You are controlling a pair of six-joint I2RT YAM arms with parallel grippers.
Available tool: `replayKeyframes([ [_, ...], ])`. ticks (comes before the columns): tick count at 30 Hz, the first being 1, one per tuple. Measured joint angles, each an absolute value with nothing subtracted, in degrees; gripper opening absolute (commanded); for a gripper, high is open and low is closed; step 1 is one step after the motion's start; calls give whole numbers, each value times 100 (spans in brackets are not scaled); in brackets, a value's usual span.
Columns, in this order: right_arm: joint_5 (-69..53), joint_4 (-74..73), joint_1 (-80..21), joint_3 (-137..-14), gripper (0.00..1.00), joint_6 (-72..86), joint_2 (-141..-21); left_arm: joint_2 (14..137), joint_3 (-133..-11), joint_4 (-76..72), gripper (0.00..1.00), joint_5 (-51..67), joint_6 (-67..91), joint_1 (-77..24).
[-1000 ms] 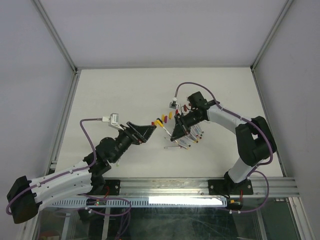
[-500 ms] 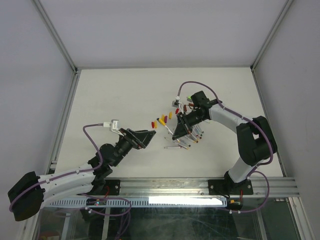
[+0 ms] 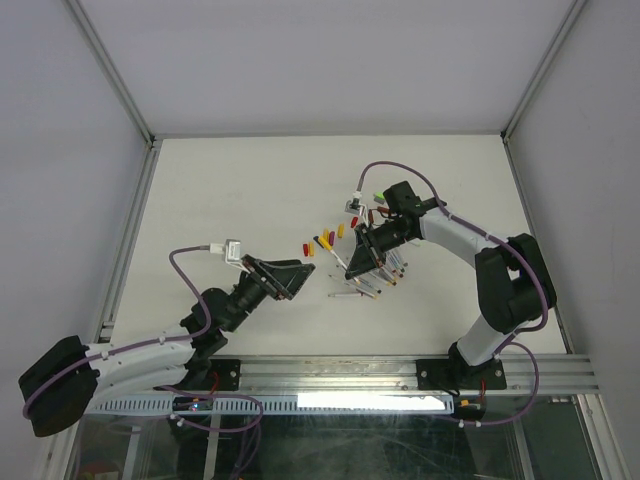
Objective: Open the pen caps
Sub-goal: Open the pen cap from the pen.
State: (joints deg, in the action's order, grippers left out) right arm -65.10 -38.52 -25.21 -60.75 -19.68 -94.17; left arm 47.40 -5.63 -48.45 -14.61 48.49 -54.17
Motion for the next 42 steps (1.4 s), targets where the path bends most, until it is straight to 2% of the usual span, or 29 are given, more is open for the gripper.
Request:
replayKeyframes([
  [14,-6556,-3872,-2508,-6075,0,-1988,-9415,5561,-287,-5931,99,-32,5212,-4187],
  [24,-6565,-3874,-2508,-6075,0,-1988,-9415,6497,-449,-6923,99,897,5367,-4117],
  [33,-6619,-3876,-2499,-6075,0,-1990,-9415,6840,-497,-7266,99,917,5428,-4117],
  [38,-6672,-3879,-2499,-6075,0,-2001,-9413,7070,-696,-7317,95,860,5448,-4117],
  [42,-6700,-3885,-2499,-6075,0,-2010,-9413,7321,-860,-7306,83,703,5452,-4117],
])
